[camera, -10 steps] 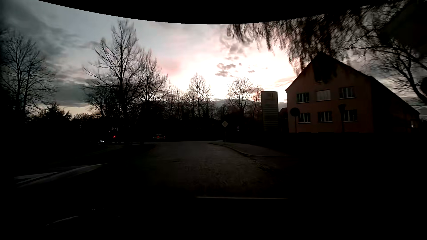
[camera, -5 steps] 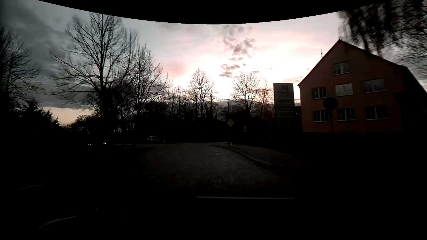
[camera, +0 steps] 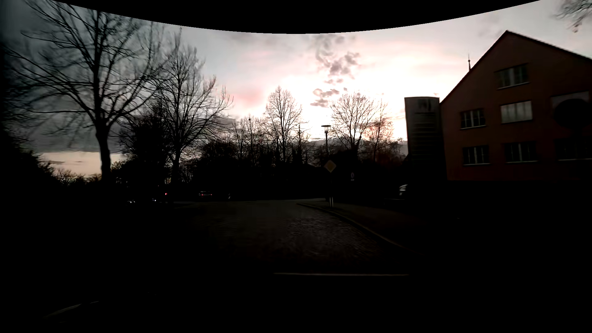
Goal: Follow the waypoints while adhering to traffic rules and regulations
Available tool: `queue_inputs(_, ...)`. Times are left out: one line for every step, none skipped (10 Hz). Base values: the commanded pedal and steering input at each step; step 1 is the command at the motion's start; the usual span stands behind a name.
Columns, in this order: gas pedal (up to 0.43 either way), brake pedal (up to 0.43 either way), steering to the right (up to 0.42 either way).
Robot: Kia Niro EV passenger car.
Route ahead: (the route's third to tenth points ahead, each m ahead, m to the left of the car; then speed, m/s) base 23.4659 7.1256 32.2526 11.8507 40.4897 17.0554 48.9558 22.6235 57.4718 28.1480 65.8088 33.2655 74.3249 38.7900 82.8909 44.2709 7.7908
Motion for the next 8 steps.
queue_inputs(0.039, 0.000, -0.030)
queue_inputs(0.039, 0.000, -0.029)
queue_inputs(0.039, 0.000, -0.031)
queue_inputs(0.039, 0.000, -0.032)
queue_inputs(0.039, 0.000, -0.038)
queue_inputs(0.039, 0.000, -0.046)
queue_inputs(0.039, 0.000, -0.052)
queue_inputs(0.039, 0.000, -0.053)
